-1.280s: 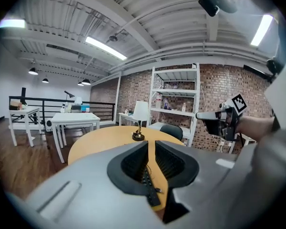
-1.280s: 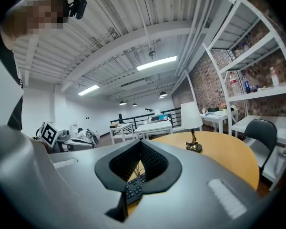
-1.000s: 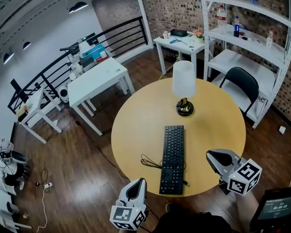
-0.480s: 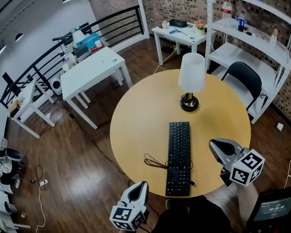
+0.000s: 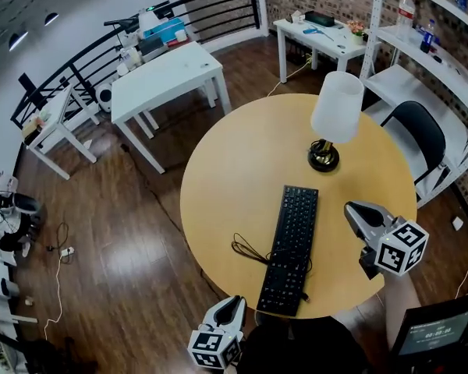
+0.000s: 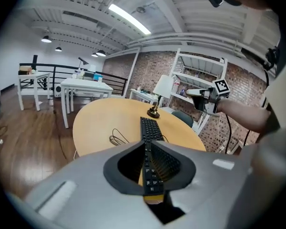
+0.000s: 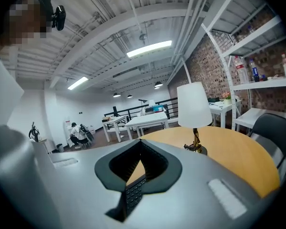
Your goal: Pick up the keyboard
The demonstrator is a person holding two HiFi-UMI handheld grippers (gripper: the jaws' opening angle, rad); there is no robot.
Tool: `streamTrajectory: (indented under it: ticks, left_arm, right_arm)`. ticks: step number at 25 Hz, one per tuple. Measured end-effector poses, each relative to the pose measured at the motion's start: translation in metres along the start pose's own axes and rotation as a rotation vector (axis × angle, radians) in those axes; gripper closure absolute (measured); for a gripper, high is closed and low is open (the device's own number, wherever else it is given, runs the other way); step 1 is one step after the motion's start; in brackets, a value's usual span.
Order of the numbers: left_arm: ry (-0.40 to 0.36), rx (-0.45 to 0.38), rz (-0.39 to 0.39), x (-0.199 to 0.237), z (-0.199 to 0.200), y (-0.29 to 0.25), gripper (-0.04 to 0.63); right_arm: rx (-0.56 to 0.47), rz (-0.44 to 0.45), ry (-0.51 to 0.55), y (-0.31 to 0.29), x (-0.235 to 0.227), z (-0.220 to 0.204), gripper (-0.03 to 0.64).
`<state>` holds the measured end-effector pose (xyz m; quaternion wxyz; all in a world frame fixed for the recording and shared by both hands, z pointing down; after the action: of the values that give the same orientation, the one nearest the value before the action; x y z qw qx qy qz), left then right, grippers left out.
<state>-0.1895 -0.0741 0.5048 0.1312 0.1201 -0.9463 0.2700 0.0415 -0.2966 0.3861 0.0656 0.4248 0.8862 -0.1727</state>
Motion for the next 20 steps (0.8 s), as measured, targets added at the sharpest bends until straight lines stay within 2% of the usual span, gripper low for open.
streamTrajectory:
  ticks: [5, 9, 12, 15, 17, 20]
  left_arm:
    - [0.030, 0.086, 0.126, 0.004, -0.032, -0.019, 0.532]
    - [0.213, 0.093, 0.166, 0.013, -0.057, -0.031, 0.515]
    - [0.256, 0.146, 0.211, 0.013, -0.083, -0.039, 0.492]
    - [0.327, 0.174, 0.223, 0.011, -0.105, -0.050, 0.474]
    - [0.402, 0.154, 0.230, 0.011, -0.113, -0.054, 0.457]
    - [0.471, 0.123, 0.235, 0.008, -0.120, -0.059, 0.430]
  right_arm:
    - [0.043, 0.075, 0.000, -0.038, -0.042, -0.004, 0.613]
    - [0.108, 0.172, 0.023, -0.078, -0.064, -0.023, 0.596]
    - [0.164, 0.207, 0.020, -0.107, -0.083, -0.036, 0.564]
    - [0.211, 0.245, -0.001, -0.133, -0.101, -0.054, 0.510]
    - [0.265, 0.276, 0.003, -0.149, -0.109, -0.075, 0.472]
    - [0.367, 0.318, 0.021, -0.171, -0.123, -0.105, 0.395]
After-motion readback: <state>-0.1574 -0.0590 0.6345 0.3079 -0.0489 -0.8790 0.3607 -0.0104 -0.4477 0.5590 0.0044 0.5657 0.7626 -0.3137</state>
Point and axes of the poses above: the fingertips, and each gripper's own axes: y backward along the fingers, x to its left, z out of its top, the point moved 2 cm from there along y, backward along the fingers
